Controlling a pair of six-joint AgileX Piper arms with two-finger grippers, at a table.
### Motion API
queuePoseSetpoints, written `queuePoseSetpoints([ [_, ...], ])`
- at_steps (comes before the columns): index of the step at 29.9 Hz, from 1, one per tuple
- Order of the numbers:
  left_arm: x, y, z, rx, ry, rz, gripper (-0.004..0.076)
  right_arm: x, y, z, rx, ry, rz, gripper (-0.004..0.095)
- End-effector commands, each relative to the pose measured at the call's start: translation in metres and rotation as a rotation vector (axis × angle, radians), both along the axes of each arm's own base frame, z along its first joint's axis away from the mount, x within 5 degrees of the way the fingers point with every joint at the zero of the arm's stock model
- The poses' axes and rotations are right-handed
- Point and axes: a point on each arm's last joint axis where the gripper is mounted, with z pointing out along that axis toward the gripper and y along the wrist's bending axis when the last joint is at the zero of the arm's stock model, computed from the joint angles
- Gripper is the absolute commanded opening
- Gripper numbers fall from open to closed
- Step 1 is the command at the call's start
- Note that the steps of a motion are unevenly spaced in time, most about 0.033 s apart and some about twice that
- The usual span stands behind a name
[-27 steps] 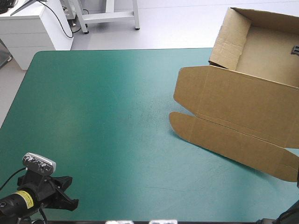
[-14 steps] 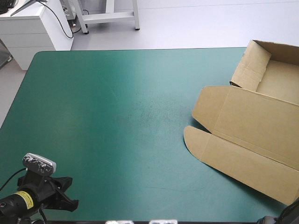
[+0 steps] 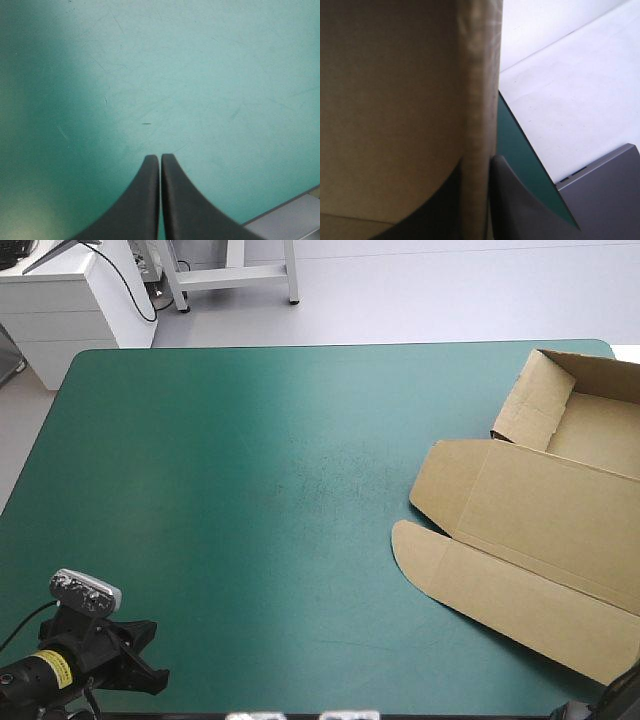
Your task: Fold the box
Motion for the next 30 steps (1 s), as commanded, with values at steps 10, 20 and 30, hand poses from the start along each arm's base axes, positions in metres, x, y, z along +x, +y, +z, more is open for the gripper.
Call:
queuePoseSetpoints([
  [10, 0.001, -0.002, 0.008, -0.024, -0.023, -0.004, -0.0008, -0.031, 0.014, 0.063, -0.127, -0.117, 0.02, 0.0612],
  [20, 0.004, -0.002, 0.01, -0.034, -0.055, -0.001, -0.0008, -0.059, 0.119, 0.144, 0.069, -0.508, 0.384, -0.0001],
  [30, 0.005, -0.002, 0.022, -0.103, -0.223, -0.009, -0.0008, -0.136, 0.257, 0.138, -0.041, -0.564, 0.854, -0.0002],
])
